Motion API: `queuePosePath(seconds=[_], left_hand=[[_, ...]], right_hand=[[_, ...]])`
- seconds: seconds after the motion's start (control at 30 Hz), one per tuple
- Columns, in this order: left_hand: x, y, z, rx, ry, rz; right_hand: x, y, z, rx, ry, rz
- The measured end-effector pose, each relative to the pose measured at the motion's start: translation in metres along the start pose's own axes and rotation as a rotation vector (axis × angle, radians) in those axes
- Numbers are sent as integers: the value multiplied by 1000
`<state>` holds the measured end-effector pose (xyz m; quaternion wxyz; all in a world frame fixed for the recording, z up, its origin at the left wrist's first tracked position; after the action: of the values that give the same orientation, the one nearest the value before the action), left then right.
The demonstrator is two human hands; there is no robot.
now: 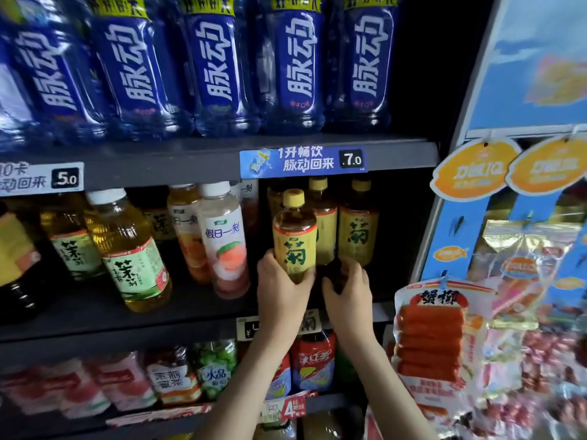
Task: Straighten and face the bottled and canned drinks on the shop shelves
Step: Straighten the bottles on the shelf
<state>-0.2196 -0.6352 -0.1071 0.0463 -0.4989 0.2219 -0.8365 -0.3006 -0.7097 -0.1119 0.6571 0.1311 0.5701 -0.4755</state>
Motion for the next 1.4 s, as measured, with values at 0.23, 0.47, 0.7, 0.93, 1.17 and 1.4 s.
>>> queuePosePath(seconds=[0.23,0.47,0.7,0.93,1.17,1.4], left_hand=[[1,1,5,-53,-6,-81],[6,3,-2,81,-26,-9],[5,-4,-6,167,-69,57],[1,-4,-11,131,-57,49],[-4,-5,-10,88,9,87],[-1,2,8,88,-46,92]], right_hand=[[3,-3,5,-54,-41,61],[0,3,1,-173,-105,15],[9,-9,1,-111,-73,-44],[7,-18,10,62,-28,-31],[-6,3,14,28,-145,-29],[-4,-4,23,217,-122,-52]])
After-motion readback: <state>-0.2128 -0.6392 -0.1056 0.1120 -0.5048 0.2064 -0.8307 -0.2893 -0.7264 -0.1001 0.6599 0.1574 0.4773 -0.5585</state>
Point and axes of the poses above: each hand's wrist, its own z-axis towards the middle knuckle, its own y-axis out of the palm, x = y × z, the point moved 1 cm from there along z, towards the middle knuckle, and after that the axes turned 7 degrees about -x, right-handed, at the moved point
